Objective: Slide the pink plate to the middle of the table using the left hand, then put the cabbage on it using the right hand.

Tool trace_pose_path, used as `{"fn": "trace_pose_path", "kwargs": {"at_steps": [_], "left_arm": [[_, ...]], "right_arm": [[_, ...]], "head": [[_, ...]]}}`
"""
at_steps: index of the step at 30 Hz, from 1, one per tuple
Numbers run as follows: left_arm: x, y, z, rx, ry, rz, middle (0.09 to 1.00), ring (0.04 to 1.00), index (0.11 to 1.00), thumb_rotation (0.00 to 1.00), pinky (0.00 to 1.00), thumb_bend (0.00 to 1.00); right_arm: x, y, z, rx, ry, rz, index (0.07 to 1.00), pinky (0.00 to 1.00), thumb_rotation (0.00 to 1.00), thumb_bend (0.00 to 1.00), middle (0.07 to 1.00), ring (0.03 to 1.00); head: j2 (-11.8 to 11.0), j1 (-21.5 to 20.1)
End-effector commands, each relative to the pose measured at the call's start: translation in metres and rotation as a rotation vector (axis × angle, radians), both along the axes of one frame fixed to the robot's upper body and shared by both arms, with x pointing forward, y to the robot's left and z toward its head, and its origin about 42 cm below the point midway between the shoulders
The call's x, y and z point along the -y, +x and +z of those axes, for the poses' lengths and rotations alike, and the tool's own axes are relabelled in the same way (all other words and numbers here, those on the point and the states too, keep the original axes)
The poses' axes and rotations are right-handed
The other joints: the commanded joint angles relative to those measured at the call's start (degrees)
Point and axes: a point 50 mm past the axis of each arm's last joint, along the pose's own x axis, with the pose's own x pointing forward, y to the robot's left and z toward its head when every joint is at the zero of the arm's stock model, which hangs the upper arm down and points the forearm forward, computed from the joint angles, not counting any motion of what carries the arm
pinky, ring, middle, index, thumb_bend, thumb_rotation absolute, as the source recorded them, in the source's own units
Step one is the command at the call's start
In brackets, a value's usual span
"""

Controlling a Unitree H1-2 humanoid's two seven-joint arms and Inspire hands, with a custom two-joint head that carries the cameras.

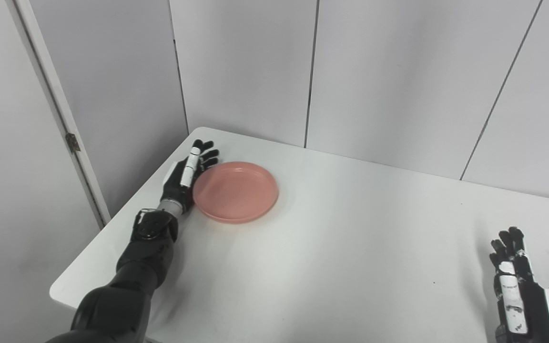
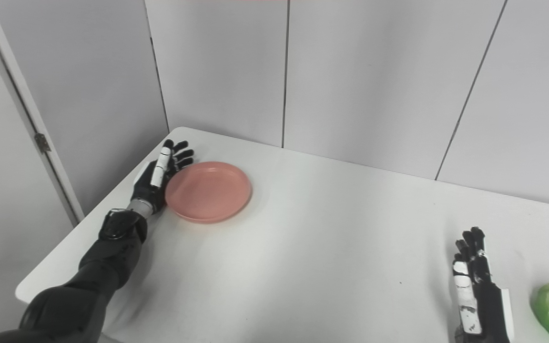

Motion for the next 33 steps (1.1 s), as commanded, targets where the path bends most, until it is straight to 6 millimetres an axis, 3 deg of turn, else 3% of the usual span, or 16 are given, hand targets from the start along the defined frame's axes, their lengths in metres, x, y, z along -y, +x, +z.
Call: {"fn": "trace_pose_path", "kwargs": {"at_steps": [1,10,15,22,33], "left_arm": [[0.009,0.015,0.028,0.079,0.009,-0.057,0.865,0.902,0.847,1.0,0.92,0.82],[0.045,0.009,0.024,0.1,-0.038,-0.113,0.864,0.886,0.857,1.0,0.91,0.74],[0.06,0.002,0.024,0.112,-0.056,-0.161,0.873,0.892,0.862,1.0,0.94,0.75],[0.08,-0.007,0.018,0.105,-0.055,-0.211,0.868,0.891,0.865,1.0,0.94,0.74],[0.12,-0.021,0.004,0.06,-0.05,-0.302,0.877,0.897,0.873,1.0,0.93,0.75]], "right_arm": [[0.01,-0.023,-0.038,-0.136,0.001,-0.024,0.979,1.0,0.82,0.58,0.973,0.971],[0.005,-0.021,-0.039,-0.125,0.015,-0.025,0.975,1.0,0.82,0.6,0.964,0.963],[-0.001,-0.018,-0.037,-0.125,-0.024,-0.01,0.982,1.0,0.85,0.58,0.966,0.969],[-0.015,-0.015,-0.035,-0.111,-0.039,-0.014,0.967,0.97,0.8,0.59,0.956,0.956],[-0.035,-0.011,-0.028,-0.128,-0.023,-0.063,0.94,0.96,0.74,0.61,0.939,0.951]], "head": [[0.0,0.0],[0.8,-2.2],[2.1,-6.6],[4.3,-14.2],[7.5,-20.3]]}}
